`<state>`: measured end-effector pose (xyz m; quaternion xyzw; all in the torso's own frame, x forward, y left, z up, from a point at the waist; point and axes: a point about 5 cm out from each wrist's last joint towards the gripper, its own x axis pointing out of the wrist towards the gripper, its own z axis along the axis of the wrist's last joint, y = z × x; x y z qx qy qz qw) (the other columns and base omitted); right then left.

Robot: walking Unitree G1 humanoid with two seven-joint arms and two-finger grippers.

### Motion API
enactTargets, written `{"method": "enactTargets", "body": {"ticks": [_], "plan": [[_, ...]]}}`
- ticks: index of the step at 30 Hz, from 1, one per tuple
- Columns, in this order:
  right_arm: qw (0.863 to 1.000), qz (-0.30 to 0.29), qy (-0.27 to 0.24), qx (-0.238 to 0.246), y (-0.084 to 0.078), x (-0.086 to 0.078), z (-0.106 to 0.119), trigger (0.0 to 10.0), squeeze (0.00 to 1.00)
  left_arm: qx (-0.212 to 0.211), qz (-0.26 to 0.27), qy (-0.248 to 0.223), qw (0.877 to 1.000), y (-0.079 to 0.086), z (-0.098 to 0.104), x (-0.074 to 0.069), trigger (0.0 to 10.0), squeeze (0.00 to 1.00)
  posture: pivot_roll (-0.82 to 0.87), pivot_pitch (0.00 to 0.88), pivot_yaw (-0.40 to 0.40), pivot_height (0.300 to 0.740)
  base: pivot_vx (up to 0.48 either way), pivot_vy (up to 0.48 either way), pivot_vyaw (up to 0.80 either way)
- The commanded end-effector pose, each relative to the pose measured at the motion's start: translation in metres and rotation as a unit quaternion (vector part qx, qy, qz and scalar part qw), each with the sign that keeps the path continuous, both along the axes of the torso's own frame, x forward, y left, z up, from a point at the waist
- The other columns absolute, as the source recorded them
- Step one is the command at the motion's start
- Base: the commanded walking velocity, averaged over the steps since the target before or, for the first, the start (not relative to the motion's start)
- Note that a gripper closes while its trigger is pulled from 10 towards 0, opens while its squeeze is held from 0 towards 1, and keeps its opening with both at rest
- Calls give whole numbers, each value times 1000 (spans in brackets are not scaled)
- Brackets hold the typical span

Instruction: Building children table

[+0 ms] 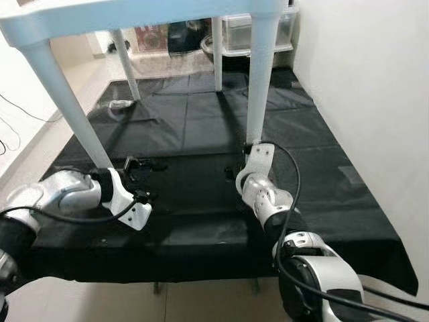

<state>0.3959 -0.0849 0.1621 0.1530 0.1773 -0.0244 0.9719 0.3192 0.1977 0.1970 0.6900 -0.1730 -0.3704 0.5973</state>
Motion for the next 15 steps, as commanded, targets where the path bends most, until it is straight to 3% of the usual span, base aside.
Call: {"method": "enactTargets", "body": {"ticks": [1,2,3,5,6,10,13,14,15], "plan": [[1000,22,-8,13,11,-2,2,10000,0,-16,0,4,1000,-3,0,-2,10000,0,143,67,32,740,0,0,0],[999,38,-27,10,15,-3,7,10000,0,-49,4,9,999,-9,-2,-8,10000,0,143,67,32,740,0,0,0],[999,38,-27,10,15,-3,7,10000,0,-49,4,9,999,-9,-2,-8,10000,0,143,67,32,740,0,0,0],[994,83,-73,2,15,-9,9,10000,0,-142,30,11,989,-23,-7,-21,10000,0,130,67,24,740,0,0,0],[994,83,-73,2,15,-9,9,10000,0,-142,30,11,989,-23,-7,-21,10000,0,130,67,24,740,0,0,0],[982,126,-137,-34,1,-28,3,10000,0,-273,67,33,959,-41,-21,-47,10000,0,116,64,14,740,0,0,0],[982,126,-137,-34,1,-28,3,10000,0,-273,67,33,959,-41,-21,-47,10000,0,116,64,14,740,0,0,0],[975,147,-156,-57,-5,-38,-2,10000,0,-324,91,51,940,-47,-29,-57,10000,0,110,63,11,740,0,0,0],[975,147,-156,-57,-5,-38,-2,10000,0,-324,91,51,940,-47,-29,-57,10000,0,110,63,11,740,0,0,0]]}}
